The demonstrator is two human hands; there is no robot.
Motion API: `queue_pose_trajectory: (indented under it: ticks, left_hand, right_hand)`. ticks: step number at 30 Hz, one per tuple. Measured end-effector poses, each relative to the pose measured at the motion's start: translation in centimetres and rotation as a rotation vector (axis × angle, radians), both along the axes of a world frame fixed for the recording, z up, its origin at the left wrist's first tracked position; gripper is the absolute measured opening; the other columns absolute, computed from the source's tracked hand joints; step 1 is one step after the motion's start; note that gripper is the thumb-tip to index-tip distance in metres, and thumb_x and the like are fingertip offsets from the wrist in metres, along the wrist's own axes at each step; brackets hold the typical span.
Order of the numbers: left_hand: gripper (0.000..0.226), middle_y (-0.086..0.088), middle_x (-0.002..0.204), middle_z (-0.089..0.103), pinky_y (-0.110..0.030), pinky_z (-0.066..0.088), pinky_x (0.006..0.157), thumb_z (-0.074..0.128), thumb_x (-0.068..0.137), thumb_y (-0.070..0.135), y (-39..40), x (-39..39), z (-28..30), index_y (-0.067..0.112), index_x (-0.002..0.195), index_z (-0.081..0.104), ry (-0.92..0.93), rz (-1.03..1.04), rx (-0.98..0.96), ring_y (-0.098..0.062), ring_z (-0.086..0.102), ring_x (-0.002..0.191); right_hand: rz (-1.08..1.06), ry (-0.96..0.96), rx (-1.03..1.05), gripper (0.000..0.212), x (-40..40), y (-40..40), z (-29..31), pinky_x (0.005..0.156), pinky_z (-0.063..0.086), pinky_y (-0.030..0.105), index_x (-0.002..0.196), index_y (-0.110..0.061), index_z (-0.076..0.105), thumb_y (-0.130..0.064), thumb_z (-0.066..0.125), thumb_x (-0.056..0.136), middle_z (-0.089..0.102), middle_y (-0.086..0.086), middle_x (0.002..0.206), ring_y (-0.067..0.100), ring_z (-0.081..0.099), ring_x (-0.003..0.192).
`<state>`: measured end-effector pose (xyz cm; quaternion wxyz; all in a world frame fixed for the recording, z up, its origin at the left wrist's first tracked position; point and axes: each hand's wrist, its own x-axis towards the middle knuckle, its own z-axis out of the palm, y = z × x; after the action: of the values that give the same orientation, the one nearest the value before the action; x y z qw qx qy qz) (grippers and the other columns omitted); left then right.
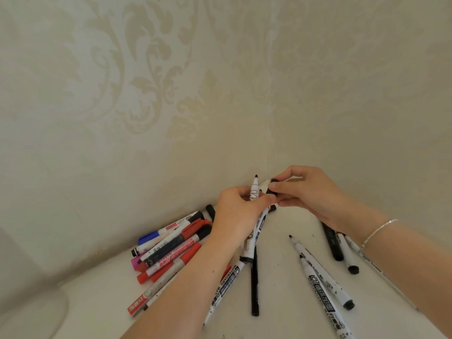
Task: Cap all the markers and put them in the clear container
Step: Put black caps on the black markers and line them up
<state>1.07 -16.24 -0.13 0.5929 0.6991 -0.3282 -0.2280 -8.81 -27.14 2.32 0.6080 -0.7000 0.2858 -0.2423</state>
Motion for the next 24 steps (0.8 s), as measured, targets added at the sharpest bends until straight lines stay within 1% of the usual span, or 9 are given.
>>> queue_pose_trajectory:
  ticks: [3, 7, 11, 13, 15, 18, 21, 22, 24]
  left_hand:
    - [0.015, 0.0, 0.063, 0.064, -0.025, 0.049, 0.058, 0.077, 0.078, 0.023, -0.1, -0.1, -0.2, 0.02, 0.067, 0.066, -0.015, 0.037, -0.004, -0.011, 0.056, 0.055]
    - [0.013, 0.007, 0.061, 0.067, -0.019, 0.049, 0.056, 0.075, 0.081, 0.026, 0.0, 0.0, 0.1, 0.02, 0.072, 0.068, -0.04, -0.03, 0.014, -0.005, 0.059, 0.053]
    - [0.016, -0.009, 0.079, 0.073, -0.029, 0.054, 0.07, 0.074, 0.082, 0.03, 0.4, 0.2, -0.1, 0.014, 0.079, 0.071, -0.043, -0.054, 0.056, -0.013, 0.065, 0.064]
    - [0.028, -0.015, 0.08, 0.072, -0.028, 0.05, 0.067, 0.073, 0.082, 0.033, 0.5, 0.3, -0.6, 0.005, 0.082, 0.071, -0.055, -0.098, 0.128, -0.014, 0.06, 0.061]
    - [0.04, -0.015, 0.072, 0.064, -0.028, 0.046, 0.065, 0.073, 0.08, 0.038, 0.3, 0.3, -1.3, -0.001, 0.083, 0.068, -0.069, -0.146, 0.255, -0.016, 0.055, 0.06]
    - [0.034, -0.007, 0.07, 0.059, -0.027, 0.047, 0.061, 0.074, 0.079, 0.039, -0.3, -0.2, -2.2, 0.006, 0.083, 0.067, -0.128, -0.198, 0.43, -0.015, 0.055, 0.059]
    - [0.041, -0.004, 0.061, 0.047, -0.024, 0.036, 0.051, 0.073, 0.078, 0.042, -0.8, -1.0, -2.8, 0.012, 0.065, 0.047, -0.28, -0.224, 0.558, -0.013, 0.043, 0.052]
    - [0.047, -0.001, 0.058, 0.04, -0.022, 0.03, 0.047, 0.072, 0.078, 0.043, -0.7, -1.3, -2.8, 0.015, 0.061, 0.039, -0.328, -0.219, 0.584, -0.011, 0.036, 0.048]
    - [0.053, 0.002, 0.055, 0.033, -0.023, 0.024, 0.044, 0.07, 0.081, 0.048, -0.6, -1.4, -2.8, 0.017, 0.059, 0.032, -0.417, -0.21, 0.608, -0.01, 0.03, 0.046]
  right_hand:
    - [-0.055, 0.026, -0.061, 0.02, 0.1, 0.3, -0.2, 0.067, 0.057, 0.027, 0.094, 0.003, 0.064, -0.008, 0.074, 0.08, 0.072, 0.02, 0.082, 0.02, 0.068, 0.066]
    - [-0.141, -0.03, -0.027, 0.017, 0.2, 0.4, 0.1, 0.064, 0.057, 0.029, 0.091, -0.002, 0.065, -0.009, 0.075, 0.079, 0.073, 0.015, 0.081, 0.018, 0.067, 0.064]
    - [-0.178, -0.051, 0.031, 0.019, 0.1, -0.1, 0.3, 0.066, 0.059, 0.032, 0.094, -0.001, 0.066, -0.01, 0.074, 0.08, 0.07, 0.018, 0.086, 0.017, 0.063, 0.06]
    - [-0.19, -0.037, 0.023, 0.019, 0.0, -0.3, 0.2, 0.071, 0.059, 0.036, 0.095, -0.002, 0.066, -0.011, 0.074, 0.081, 0.07, 0.018, 0.089, 0.019, 0.064, 0.062]
    - [-0.241, -0.049, -0.001, 0.018, 0.0, -0.4, 0.1, 0.076, 0.059, 0.041, 0.096, -0.004, 0.066, -0.011, 0.073, 0.082, 0.071, 0.018, 0.09, 0.02, 0.065, 0.065]
    - [-0.297, -0.063, -0.026, 0.017, 0.2, -0.4, 0.1, 0.077, 0.057, 0.041, 0.097, -0.005, 0.065, -0.012, 0.071, 0.084, 0.071, 0.017, 0.09, 0.019, 0.064, 0.064]
    - [-0.284, -0.061, -0.031, 0.016, 0.3, -0.3, 0.1, 0.076, 0.057, 0.039, 0.098, -0.005, 0.065, -0.011, 0.071, 0.084, 0.07, 0.016, 0.087, 0.018, 0.063, 0.062]
    - [-0.28, -0.057, -0.035, 0.015, 0.3, -0.2, 0.0, 0.076, 0.057, 0.038, 0.097, -0.006, 0.065, -0.011, 0.071, 0.084, 0.07, 0.014, 0.086, 0.017, 0.063, 0.063]
    - [-0.273, -0.048, -0.042, 0.014, 0.3, -0.2, -0.2, 0.075, 0.057, 0.037, 0.095, -0.007, 0.065, -0.011, 0.071, 0.083, 0.069, 0.01, 0.08, 0.017, 0.063, 0.062]
